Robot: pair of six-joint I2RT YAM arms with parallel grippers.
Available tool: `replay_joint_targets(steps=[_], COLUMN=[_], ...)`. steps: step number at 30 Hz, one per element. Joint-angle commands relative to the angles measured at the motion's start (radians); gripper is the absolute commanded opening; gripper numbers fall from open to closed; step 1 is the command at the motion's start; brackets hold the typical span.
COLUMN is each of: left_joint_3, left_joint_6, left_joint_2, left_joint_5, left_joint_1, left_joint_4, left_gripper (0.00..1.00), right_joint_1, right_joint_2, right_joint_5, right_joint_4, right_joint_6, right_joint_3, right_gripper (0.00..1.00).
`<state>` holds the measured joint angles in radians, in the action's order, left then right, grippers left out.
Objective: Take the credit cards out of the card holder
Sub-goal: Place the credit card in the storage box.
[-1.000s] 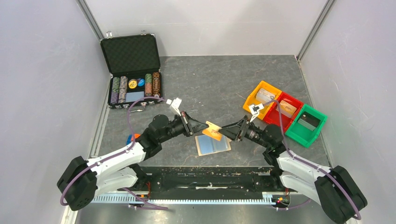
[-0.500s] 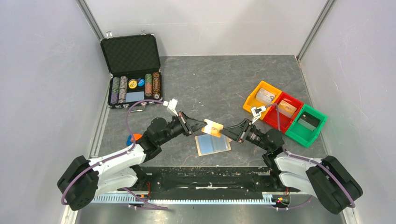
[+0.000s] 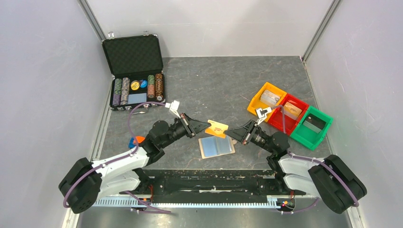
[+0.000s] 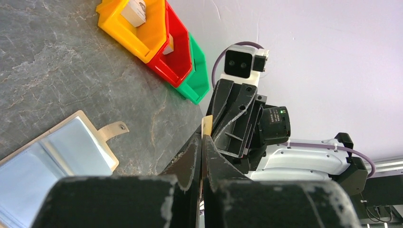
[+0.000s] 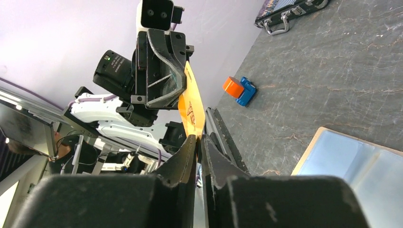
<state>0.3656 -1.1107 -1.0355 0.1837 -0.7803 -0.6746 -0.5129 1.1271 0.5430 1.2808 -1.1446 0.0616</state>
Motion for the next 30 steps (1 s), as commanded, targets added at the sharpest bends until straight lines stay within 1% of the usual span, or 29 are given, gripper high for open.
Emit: replay_joint_targets(steps=[1, 2, 3, 4, 6, 8, 12, 15, 18, 19, 21, 26, 28, 30], left_joint_3=[-0.005, -0.003, 0.002, 0.009, 0.024, 0.048, 0.120, 0.174, 0.226, 0.249, 0.292, 0.414, 0.449, 0.471], left_joint_6=[-0.030, -0.021, -0.007, 0.005, 0.034, 0.069, 0.170, 0.253, 0.335, 0.366, 0.421, 0.564, 0.592, 0.611], left_joint_2=[-0.014, -0.014, -0.013, -0.007, 0.012, 0.034, 0.083, 0.116, 0.144, 0.152, 0.160, 0.148, 0.149, 0.157], left_joint_5=[-0.019, -0.016, -0.011, -0.010, -0.014, -0.019, -0.033, -0.056, -0.074, -0.083, -0.114, -0.179, -0.214, -0.202], left_joint_1=[0.002, 0.001, 0.001, 0.000, 0.000, 0.001, 0.001, 0.001, 0.001, 0.001, 0.001, 0.001, 0.001, 0.001], left_joint_4=[-0.063, -0.055, -0.037, -0.004, 0.067, 0.162, 0.410, 0.576, 0.735, 0.791, 0.900, 1.162, 1.229, 1.265], left_gripper=[0.02, 0.04, 0.11, 0.19, 0.41, 0.56, 0.81, 1.00, 1.00, 1.00, 1.00, 1.00, 1.00, 1.00], right_joint_1=[0.001, 0.000, 0.002, 0.006, 0.027, 0.069, 0.164, 0.222, 0.279, 0.297, 0.342, 0.503, 0.594, 0.672], right_joint_2=[0.009, 0.009, 0.005, 0.004, -0.003, -0.012, -0.045, -0.080, -0.096, -0.094, -0.098, -0.084, -0.065, -0.061], right_joint_5=[-0.011, -0.015, -0.019, -0.021, -0.017, 0.010, 0.104, 0.137, 0.140, 0.138, 0.131, 0.122, 0.108, 0.102], right_joint_4=[0.095, 0.094, 0.092, 0.088, 0.055, -0.010, -0.210, -0.448, -0.704, -0.815, -0.964, -1.242, -1.351, -1.428], right_joint_6=[-0.022, -0.020, -0.020, -0.018, 0.001, 0.031, 0.125, 0.257, 0.416, 0.470, 0.548, 0.684, 0.746, 0.780], right_joint_3=[0.009, 0.010, 0.012, 0.014, 0.024, 0.042, 0.123, 0.214, 0.328, 0.372, 0.442, 0.579, 0.633, 0.671], right_gripper=[0.02, 0.00, 0.00, 0.00, 0.00, 0.00, 0.00, 0.00, 0.00, 0.00, 0.00, 0.00, 0.00, 0.00])
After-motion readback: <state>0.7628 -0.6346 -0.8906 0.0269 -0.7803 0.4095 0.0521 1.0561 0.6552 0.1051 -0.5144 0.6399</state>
